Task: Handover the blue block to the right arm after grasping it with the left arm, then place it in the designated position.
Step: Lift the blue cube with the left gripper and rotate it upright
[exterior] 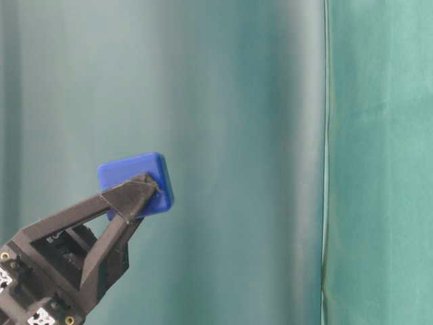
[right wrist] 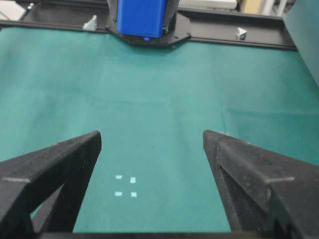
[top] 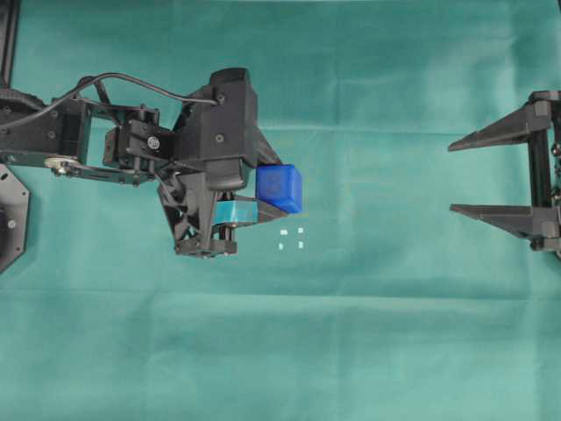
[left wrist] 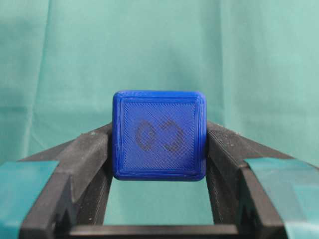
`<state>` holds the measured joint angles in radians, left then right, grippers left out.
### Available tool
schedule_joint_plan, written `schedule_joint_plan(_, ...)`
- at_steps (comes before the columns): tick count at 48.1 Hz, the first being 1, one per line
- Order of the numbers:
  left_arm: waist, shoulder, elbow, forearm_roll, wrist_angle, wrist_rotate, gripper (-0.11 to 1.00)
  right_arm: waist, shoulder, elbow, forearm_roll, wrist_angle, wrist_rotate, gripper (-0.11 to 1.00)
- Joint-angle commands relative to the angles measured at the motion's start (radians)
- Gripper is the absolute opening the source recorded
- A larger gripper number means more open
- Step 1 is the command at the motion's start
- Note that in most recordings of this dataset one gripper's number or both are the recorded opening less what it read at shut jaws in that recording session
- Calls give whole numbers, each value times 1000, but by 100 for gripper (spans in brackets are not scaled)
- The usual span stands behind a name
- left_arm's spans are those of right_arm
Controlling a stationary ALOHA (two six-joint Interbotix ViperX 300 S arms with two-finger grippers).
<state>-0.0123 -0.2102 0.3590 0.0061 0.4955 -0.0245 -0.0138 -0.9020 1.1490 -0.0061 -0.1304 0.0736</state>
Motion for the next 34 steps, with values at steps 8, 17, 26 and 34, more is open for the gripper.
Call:
schedule_joint_plan(8,0,-23,-23,2,-5,0,47,-2,3,-12,0,-6,-2,93)
schedule_joint_plan(17,0,-25,-23,2,-5,0,47,-2,5,-14,0,-6,-2,93)
schedule_joint_plan(26,0,-25,-21,2,-9,0,47,-2,5,-15,0,-8,-2,93)
schedule_joint_plan(34,0,-37,-9,2,-35,2,47,-2,5,-18,-6,-8,-2,93)
